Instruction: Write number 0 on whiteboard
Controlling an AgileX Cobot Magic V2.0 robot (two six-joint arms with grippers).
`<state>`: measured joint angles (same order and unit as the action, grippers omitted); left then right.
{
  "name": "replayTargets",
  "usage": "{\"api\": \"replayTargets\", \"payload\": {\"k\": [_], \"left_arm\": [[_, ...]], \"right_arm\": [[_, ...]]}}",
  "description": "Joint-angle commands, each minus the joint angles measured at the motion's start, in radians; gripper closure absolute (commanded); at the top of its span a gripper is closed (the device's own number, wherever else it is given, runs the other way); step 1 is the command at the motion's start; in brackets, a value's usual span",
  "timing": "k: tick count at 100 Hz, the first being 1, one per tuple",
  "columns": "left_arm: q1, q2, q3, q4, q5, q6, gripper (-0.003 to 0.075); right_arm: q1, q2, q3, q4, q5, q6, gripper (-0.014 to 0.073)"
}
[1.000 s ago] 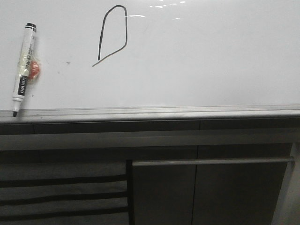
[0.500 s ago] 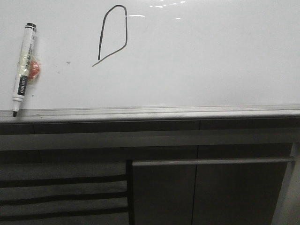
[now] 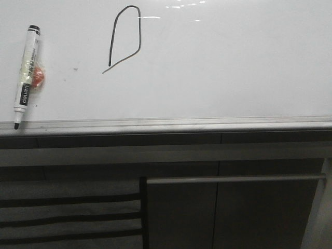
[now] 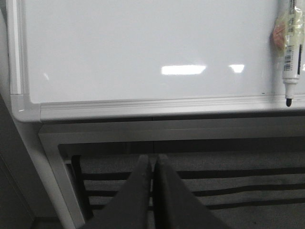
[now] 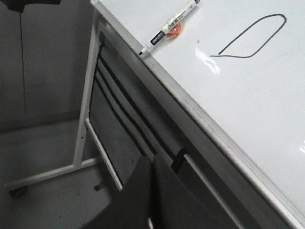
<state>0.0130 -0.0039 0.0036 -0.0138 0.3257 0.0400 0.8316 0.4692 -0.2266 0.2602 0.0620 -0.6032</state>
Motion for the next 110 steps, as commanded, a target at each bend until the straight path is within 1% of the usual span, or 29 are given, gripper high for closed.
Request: {"api": "replayTargets", "payload": {"k": [1,7,13,23,26,30,36,46,52,56,64,74,82,91,99,110], "left_arm": [[0.001,-0.028,0.034,-0.01,-0.054,-0.001,0.074],[0.001,-0.028,0.034,-0.01,-0.054,-0.001,0.074],[0.001,-0.028,0.034,-0.01,-0.054,-0.001,0.074],[0.001,-0.028,0.034,-0.01,-0.054,-0.001,0.074],[0.001,-0.028,0.034,-0.01,-0.054,-0.001,0.074],[0.001,-0.028,0.034,-0.01,-0.054,-0.001,0.074],[0.001,-0.028,0.034,-0.01,-0.054,-0.001,0.074],[0.001,-0.028,0.034,-0.01,-0.054,-0.001,0.074],[0.001,-0.028,0.034,-0.01,-0.054,-0.001,0.074],[0.001,-0.028,0.034,-0.01,-0.054,-0.001,0.074],[0.001,-0.028,0.034,-0.01,-0.054,-0.001,0.074],[0.001,-0.028,0.034,-0.01,-0.054,-0.001,0.074],[0.001,-0.028,0.034,-0.01,-0.054,-0.001,0.074],[0.001,-0.028,0.034,-0.01,-0.054,-0.001,0.074],[0.001,-0.028,0.034,-0.01,-0.054,-0.001,0.074],[0.001,-0.028,0.034,-0.01,-0.054,-0.001,0.074]], "right_arm": [[-0.011,-0.079,0.036,0.024,-0.172,0.0,0.0662],[-0.028,-0.162,0.105,0.052,-0.23,0.0,0.0662],[-0.074,-0.261,0.169,0.071,-0.274,0.002,0.0662],[-0.177,-0.387,0.256,0.033,-0.287,0.002,0.0662],[-0.224,-0.417,0.25,0.028,-0.199,0.002,0.0662],[-0.274,-0.452,0.248,0.005,-0.157,0.005,0.0662],[-0.373,-0.495,0.25,-0.044,-0.094,0.089,0.0662],[-0.531,-0.499,0.25,-0.201,-0.051,0.247,0.0662],[-0.619,-0.499,0.25,-0.267,-0.018,0.332,0.0662],[-0.662,-0.499,0.25,-0.303,0.002,0.367,0.0662],[-0.749,-0.499,0.25,-0.33,0.058,0.384,0.0662],[-0.792,-0.499,0.25,-0.33,0.112,0.387,0.0662],[-0.817,-0.499,0.25,-0.33,0.15,0.417,0.0662],[-0.851,-0.499,0.25,-0.328,0.161,0.456,0.0662],[-0.889,-0.5,0.25,-0.328,0.163,0.466,0.0662],[-0.914,-0.5,0.25,-0.328,0.187,0.518,0.0662]]}}
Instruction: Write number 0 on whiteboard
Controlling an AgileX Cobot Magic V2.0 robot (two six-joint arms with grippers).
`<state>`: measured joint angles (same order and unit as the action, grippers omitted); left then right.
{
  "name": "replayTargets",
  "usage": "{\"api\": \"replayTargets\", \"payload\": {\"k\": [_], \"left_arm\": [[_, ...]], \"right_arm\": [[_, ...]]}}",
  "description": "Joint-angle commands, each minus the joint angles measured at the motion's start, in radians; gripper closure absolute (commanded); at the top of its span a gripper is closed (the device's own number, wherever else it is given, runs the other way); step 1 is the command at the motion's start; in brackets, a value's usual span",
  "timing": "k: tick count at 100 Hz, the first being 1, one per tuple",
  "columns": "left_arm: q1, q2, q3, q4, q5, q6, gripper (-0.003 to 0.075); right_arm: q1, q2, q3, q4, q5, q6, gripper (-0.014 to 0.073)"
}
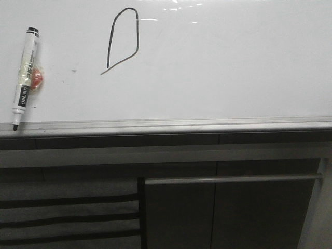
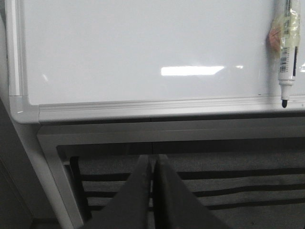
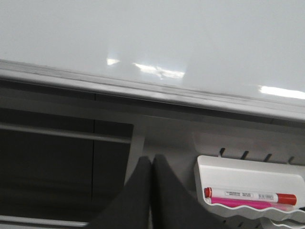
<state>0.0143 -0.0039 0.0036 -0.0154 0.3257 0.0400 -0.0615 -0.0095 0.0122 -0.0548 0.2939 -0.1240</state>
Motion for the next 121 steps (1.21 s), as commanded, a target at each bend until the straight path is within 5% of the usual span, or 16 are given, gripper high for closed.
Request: {"api": "replayTargets", "payload": {"k": [1,121], "left_arm": [[0.0,-0.028,0.034,-0.008,-0.054,-0.001,0.074],[0.0,-0.028,0.034,-0.008,-0.054,-0.001,0.074]], "right_arm": [[-0.021,-0.022,0.011,-0.013,-0.042,0.042,0.0662],[-0.052,-0.022,0.011,-0.005,0.015,0.079,0.0662]]}}
